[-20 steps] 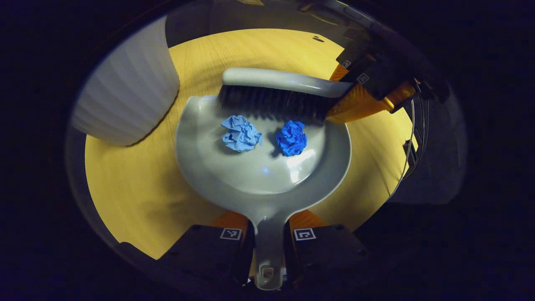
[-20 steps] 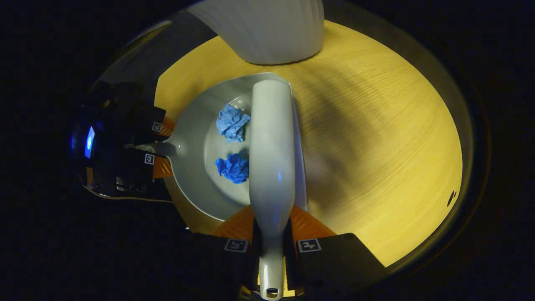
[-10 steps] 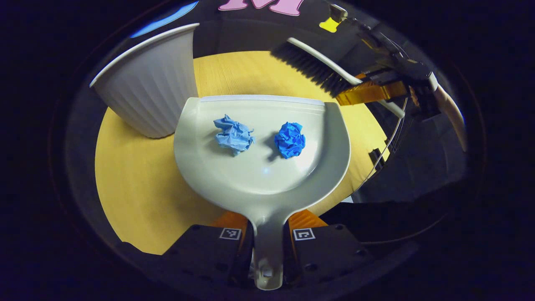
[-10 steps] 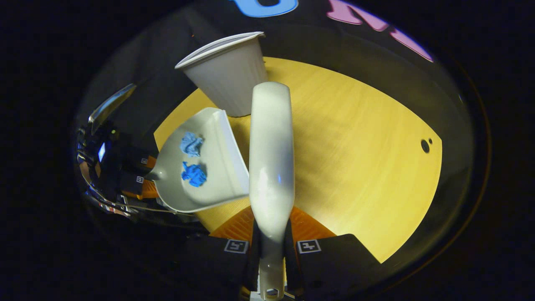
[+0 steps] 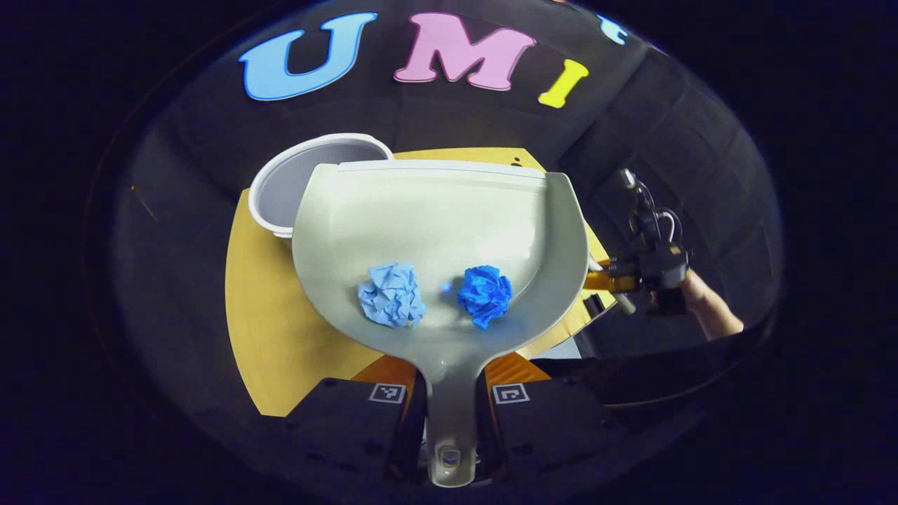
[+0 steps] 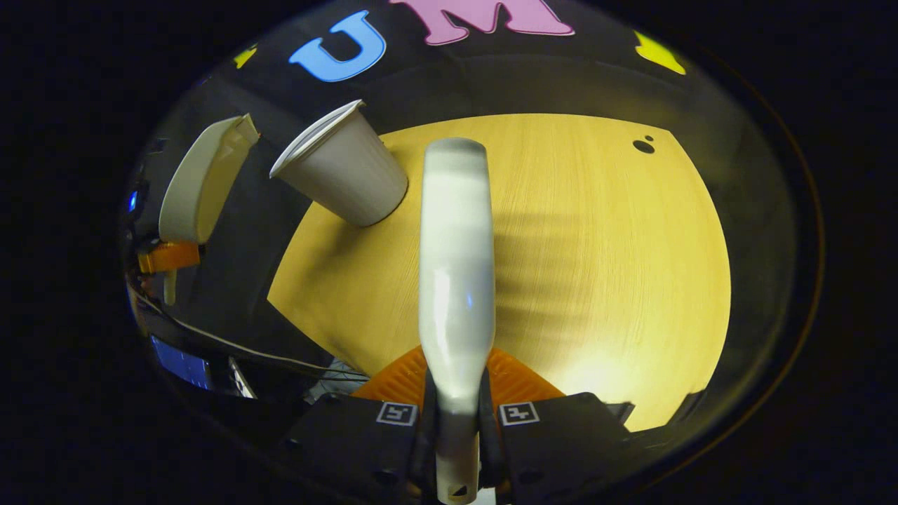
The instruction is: Pick up the small broom and dustpan from the desktop, sweep the trash into the dustpan with the broom, and then empty the trash into the garbage bin.
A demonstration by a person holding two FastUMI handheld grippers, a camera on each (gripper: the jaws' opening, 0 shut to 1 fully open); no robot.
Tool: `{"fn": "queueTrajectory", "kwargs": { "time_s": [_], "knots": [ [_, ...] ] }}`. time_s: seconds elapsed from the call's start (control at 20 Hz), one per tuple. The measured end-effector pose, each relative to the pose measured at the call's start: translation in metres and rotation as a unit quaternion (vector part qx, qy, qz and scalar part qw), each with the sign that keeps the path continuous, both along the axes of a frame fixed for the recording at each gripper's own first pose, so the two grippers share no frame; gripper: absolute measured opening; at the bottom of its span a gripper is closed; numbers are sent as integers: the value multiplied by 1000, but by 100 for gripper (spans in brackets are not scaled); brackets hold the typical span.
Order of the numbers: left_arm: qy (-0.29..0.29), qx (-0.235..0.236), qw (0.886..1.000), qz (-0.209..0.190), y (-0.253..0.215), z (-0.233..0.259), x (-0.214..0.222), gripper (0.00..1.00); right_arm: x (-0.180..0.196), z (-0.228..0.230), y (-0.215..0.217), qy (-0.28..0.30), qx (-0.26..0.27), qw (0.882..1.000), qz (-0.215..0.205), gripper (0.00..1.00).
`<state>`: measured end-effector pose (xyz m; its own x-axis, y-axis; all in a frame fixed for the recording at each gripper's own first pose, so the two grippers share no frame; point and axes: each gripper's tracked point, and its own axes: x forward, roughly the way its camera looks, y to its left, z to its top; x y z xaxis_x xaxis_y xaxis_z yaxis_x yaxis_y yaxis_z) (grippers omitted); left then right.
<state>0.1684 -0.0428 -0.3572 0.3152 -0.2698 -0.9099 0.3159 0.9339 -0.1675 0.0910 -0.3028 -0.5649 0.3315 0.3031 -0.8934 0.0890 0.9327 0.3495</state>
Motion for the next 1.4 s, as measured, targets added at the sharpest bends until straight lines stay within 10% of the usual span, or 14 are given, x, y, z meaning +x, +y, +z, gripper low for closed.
{"fn": "queueTrajectory", "kwargs": {
  "time_s": [0.3,0.6,1.15,1.4],
  "knots": [
    [-12,161,985,57,42,-24,85,29,-13,-37,42,-24,67,994,-89,28],
    [52,259,964,-41,-53,-43,125,29,-8,-29,40,-30,69,990,-118,28],
    [86,491,842,-209,-208,-126,116,29,-4,-23,46,-30,54,984,-170,28],
    [69,505,834,-211,-206,-139,94,29,-2,-24,47,-29,60,982,-175,28]
  ]
}}
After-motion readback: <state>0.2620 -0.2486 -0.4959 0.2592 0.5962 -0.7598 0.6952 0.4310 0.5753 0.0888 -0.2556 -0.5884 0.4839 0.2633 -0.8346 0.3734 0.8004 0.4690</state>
